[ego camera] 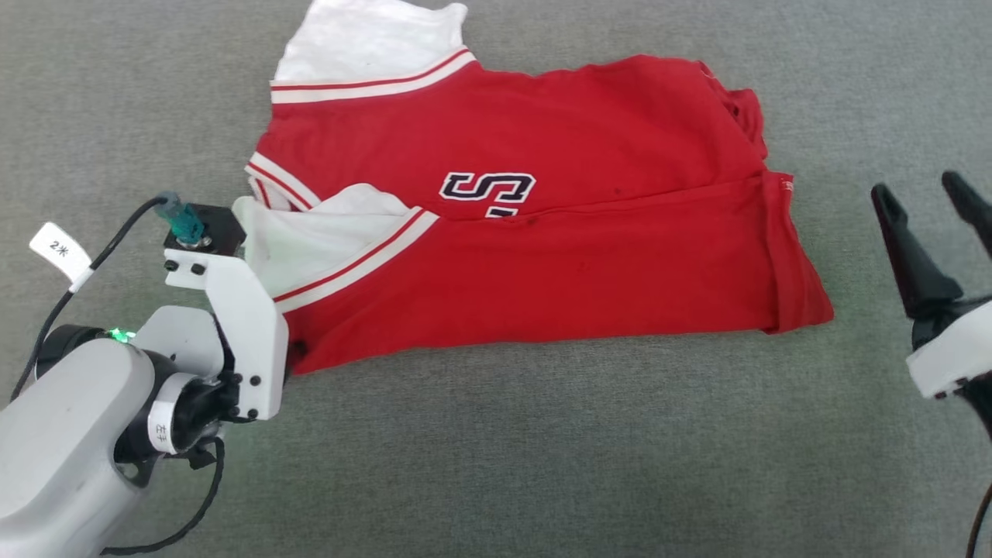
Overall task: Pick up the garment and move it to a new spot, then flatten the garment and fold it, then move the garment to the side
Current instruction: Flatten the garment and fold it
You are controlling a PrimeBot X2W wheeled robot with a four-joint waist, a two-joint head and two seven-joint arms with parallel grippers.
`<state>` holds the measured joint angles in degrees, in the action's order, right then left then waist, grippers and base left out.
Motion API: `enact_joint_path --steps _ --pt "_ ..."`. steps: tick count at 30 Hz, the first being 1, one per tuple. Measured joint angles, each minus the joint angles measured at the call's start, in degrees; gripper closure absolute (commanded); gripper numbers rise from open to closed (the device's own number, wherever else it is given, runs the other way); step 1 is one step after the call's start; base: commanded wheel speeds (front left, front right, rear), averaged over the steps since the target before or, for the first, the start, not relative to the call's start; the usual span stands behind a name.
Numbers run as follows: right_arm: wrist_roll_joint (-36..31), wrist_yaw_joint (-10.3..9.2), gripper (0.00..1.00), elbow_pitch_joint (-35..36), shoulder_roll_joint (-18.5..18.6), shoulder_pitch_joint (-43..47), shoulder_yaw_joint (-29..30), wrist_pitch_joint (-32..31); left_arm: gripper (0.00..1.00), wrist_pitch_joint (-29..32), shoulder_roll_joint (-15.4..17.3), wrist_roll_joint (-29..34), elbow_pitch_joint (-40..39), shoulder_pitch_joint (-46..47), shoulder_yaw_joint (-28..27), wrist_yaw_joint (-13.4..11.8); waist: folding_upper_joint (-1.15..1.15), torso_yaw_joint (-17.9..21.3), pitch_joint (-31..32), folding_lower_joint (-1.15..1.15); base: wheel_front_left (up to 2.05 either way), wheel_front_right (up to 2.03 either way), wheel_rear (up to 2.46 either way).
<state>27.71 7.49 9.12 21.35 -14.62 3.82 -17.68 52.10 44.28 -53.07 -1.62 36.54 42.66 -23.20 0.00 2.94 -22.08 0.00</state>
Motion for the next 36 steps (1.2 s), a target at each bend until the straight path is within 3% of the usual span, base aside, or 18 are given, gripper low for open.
enact_joint_path --steps 3,4,5,11,26,27,28,29,36 --pt "0.4 0.0 0.0 0.1 -0.8 1.4 -0.1 -2.2 0.0 -0.5 -0.7 -1.2 2.9 -0.3 -0.7 0.6 0.0 0.7 -0.4 0.0 0.0 0.0 0.0" --pt "0.5 0.0 0.0 0.0 -0.8 1.8 -0.3 -3.1 0.67 -0.5 -1.0 -1.8 3.8 -0.3 -1.0 1.1 0.0 0.9 -0.5 0.0 0.0 0.0 0.0" --pt "0.7 0.0 0.0 -0.2 -0.8 2.2 -0.4 -4.1 1.0 -0.7 -1.2 -2.4 4.5 -0.3 -1.2 1.7 0.0 1.1 -0.5 0.0 0.0 0.0 0.0" --pt "4.2 0.0 0.0 -2.5 0.4 3.8 -3.0 -13.6 1.0 -1.9 -3.1 -3.4 8.7 0.7 -1.4 4.1 0.0 0.8 -0.4 0.0 0.0 0.0 0.0" --pt "6.4 0.01 0.0 -14.0 4.6 -3.7 -8.5 -27.3 1.0 -3.1 -7.1 -3.1 10.8 2.6 0.1 6.2 0.0 -3.4 -0.4 0.0 0.0 0.0 0.0" --pt "6.5 0.01 0.2 -14.8 5.0 -4.3 -9.4 -28.2 1.0 -3.2 -7.2 -3.1 11.0 2.7 0.2 6.3 0.0 -3.7 -0.4 0.0 0.0 0.0 0.0" --pt "6.8 0.01 0.64 -15.6 5.1 -4.9 -9.7 -29.0 1.0 -3.2 -7.5 -3.1 11.1 2.9 0.3 6.4 0.0 -4.0 -0.4 0.0 0.0 0.0 0.0" --pt "7.4 0.0 1.0 -16.4 5.3 -5.5 -10.1 -29.5 1.0 -3.5 -7.7 -3.1 11.3 2.9 0.3 6.6 0.0 -4.2 -0.5 0.0 0.0 0.0 0.0" --pt "10.2 0.01 1.0 -18.6 8.1 -7.9 -12.5 -31.3 1.0 -4.2 -8.3 -3.4 11.4 2.9 0.1 6.9 0.0 -5.5 -0.6 0.0 0.0 0.0 0.0"
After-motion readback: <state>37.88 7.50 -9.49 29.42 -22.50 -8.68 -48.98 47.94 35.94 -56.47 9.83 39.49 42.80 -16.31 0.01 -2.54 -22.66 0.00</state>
